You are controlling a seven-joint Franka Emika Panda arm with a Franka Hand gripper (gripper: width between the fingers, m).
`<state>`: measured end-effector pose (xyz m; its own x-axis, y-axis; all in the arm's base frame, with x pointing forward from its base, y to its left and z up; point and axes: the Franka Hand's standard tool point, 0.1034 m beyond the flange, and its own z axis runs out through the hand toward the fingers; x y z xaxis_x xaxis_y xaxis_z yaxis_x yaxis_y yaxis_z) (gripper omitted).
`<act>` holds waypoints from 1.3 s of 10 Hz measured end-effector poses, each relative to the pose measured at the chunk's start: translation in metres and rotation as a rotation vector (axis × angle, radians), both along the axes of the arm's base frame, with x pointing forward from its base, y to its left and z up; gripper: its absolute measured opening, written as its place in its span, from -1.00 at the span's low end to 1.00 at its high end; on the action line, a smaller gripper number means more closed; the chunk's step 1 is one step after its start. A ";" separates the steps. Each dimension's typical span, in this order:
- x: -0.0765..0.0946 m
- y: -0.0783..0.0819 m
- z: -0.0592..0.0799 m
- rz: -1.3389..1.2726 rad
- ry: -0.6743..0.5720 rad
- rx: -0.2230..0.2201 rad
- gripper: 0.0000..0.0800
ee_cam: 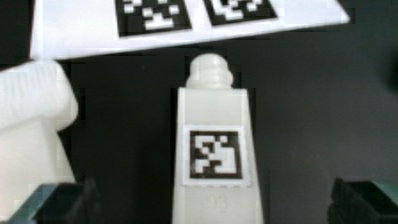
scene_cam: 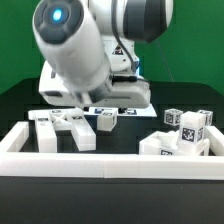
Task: Assemble chair
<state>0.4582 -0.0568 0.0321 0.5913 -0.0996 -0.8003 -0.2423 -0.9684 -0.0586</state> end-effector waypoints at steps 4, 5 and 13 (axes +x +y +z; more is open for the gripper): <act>0.005 0.000 -0.004 0.004 -0.024 -0.009 0.62; 0.005 0.000 -0.005 0.004 -0.026 -0.011 0.62; -0.005 0.014 -0.014 0.003 -0.018 -0.027 0.62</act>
Offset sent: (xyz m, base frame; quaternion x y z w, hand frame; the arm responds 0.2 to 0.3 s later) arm -0.0005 0.0046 -0.0025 -0.0007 -0.0017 0.0036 1.0000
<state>0.4532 -0.0425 0.0185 0.6063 -0.1189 -0.7863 -0.2382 -0.9705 -0.0369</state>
